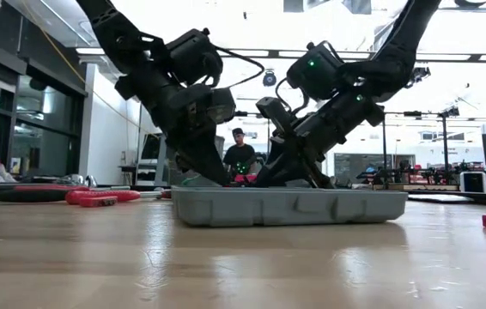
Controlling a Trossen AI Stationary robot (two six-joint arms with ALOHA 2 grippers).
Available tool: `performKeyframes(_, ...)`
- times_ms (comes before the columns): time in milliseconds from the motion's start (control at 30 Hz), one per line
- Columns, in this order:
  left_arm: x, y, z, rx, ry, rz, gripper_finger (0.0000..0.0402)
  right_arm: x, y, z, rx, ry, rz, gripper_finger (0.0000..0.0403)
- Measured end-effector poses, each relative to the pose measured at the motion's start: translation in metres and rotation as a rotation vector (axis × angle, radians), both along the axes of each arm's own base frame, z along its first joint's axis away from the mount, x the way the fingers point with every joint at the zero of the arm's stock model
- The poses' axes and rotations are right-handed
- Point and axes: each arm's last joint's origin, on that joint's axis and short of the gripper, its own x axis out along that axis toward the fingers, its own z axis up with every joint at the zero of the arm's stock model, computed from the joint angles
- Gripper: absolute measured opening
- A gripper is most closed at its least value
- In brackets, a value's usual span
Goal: Prefit tool cases
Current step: Put the set of hex keys into the tool case
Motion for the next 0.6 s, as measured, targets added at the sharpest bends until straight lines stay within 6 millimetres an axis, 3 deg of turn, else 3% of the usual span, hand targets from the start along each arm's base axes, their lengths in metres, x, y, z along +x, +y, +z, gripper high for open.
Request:
performKeyframes(100,-0.001,0.004,0.009,0.008,-0.030,0.014,0.0000,0.000,0.002,0.000,-0.004,-0.001,0.002,0.0000)
performKeyframes(333,-0.006,0.020,0.007,0.069,0.010,0.095,0.0000,0.000,-0.002,0.000,-0.006,0.003,-0.014,0.0000)
performKeyframes(500,-0.009,0.035,0.020,0.147,-0.034,0.162,0.0000,-0.001,-0.004,0.000,-0.002,0.003,-0.015,0.0000)
performKeyframes(600,-0.014,0.048,0.018,0.156,-0.013,0.210,0.0000,-0.001,-0.004,0.000,-0.001,0.002,-0.013,0.0000)
